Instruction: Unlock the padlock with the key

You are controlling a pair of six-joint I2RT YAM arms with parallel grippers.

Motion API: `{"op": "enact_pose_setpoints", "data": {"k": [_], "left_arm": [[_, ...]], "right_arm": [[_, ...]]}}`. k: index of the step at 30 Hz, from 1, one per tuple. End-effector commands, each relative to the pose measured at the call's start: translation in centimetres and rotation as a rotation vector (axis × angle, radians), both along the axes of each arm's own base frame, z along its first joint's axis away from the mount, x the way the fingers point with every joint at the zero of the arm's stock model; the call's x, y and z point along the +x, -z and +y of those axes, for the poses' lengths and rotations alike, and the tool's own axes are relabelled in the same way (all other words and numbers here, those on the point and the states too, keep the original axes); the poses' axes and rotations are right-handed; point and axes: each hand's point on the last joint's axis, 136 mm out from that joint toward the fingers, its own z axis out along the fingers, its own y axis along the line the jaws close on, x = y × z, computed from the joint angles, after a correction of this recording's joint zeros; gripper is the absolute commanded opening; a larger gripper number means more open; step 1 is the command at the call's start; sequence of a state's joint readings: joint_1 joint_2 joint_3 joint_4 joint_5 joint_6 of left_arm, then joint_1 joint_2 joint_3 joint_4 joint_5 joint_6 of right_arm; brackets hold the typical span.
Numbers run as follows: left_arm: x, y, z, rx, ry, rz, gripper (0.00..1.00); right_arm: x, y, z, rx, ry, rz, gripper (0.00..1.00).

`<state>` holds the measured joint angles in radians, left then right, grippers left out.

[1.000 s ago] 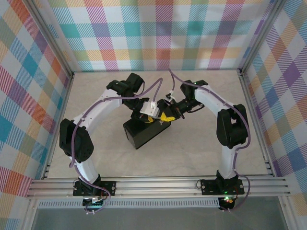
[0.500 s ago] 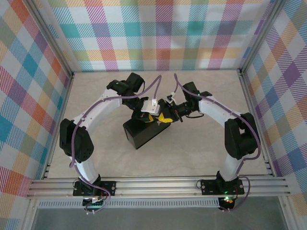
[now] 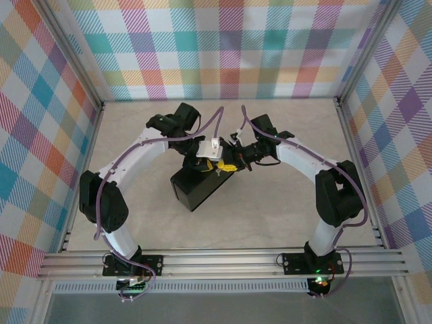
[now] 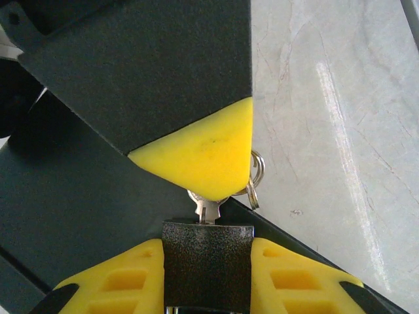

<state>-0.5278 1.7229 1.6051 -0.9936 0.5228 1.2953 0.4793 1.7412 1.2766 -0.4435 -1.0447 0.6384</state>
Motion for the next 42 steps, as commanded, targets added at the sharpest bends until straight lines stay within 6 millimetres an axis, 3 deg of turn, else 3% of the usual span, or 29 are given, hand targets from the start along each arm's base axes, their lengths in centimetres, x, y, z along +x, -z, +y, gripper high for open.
{"op": "enact_pose_setpoints", "data": {"k": [1, 7, 16, 27, 31, 42], "left_arm": [[-0.7, 1.3, -3.6, -0.109, 0.052, 0.042, 0.17], [0.1, 1.9, -2.9, -0.121, 0.018, 0.084, 0.17], [0.8, 1.9, -2.5, -0.107, -0.012, 0.09, 0.17], [0.7, 1.6, -2.5, -0.115, -0.012, 0.101, 0.16], [0.7, 1.5, -2.5, -0.115, -0.012, 0.102, 0.17], [0.6, 1.3, -2.4, -0.117, -0.015, 0.094, 0.16]], "right_arm": [[-2.3, -3.7, 2.1, 0.101, -0.118, -0.137, 0.17], [-0.1, -3.0, -2.5, 0.086, -0.012, -0.141, 0.29], [0.2, -2.3, -5.5, 0.046, 0.038, -0.173, 0.3], [0.3, -2.6, -5.8, 0.021, 0.04, -0.344, 0.3], [1.0, -1.9, -4.9, 0.053, 0.029, -0.284, 0.22], [1.1, -1.1, -3.9, 0.046, 0.013, -0.258, 0.21]]}}
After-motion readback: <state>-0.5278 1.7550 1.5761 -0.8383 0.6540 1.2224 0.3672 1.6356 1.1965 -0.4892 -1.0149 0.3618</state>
